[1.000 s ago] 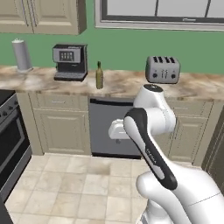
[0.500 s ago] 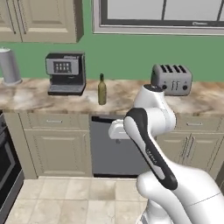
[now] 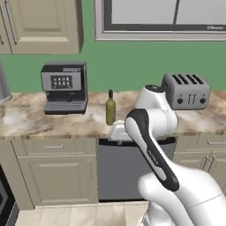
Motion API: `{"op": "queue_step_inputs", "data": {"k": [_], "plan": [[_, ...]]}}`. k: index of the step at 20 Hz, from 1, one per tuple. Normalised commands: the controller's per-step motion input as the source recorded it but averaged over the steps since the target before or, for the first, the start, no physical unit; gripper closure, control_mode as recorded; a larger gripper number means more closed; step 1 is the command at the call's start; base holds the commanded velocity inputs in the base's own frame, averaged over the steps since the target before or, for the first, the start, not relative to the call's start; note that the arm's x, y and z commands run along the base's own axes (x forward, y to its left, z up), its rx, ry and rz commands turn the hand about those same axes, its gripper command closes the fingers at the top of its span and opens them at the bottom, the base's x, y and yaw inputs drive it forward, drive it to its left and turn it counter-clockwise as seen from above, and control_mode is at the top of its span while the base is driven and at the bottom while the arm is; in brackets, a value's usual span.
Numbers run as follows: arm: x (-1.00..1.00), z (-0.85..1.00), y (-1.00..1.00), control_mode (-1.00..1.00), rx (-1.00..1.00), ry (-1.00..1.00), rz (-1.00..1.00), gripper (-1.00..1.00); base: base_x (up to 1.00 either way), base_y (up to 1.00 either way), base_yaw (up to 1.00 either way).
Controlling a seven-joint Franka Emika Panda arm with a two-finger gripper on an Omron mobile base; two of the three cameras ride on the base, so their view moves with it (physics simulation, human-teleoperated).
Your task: There is a wine glass and glass cup on the dining counter. Place the wine bottle next to the wine glass and the juice bottle next to the glass cup.
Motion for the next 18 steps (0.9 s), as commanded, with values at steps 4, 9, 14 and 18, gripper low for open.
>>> {"op": "queue_step_inputs", "data": {"k": [4, 9, 14, 18], "plan": [[0.0, 0.0, 0.0, 1.0, 0.0, 0.0, 0.0, -1.0, 0.64, 0.44, -0.16], [0.0, 0.0, 0.0, 1.0, 0.0, 0.0, 0.0, -1.0, 0.59, 0.47, -0.15], [0.0, 0.0, 0.0, 1.0, 0.0, 0.0, 0.0, -1.0, 0.49, 0.45, -0.15], [0.0, 0.0, 0.0, 1.0, 0.0, 0.0, 0.0, -1.0, 0.39, 0.24, -0.11]]}}
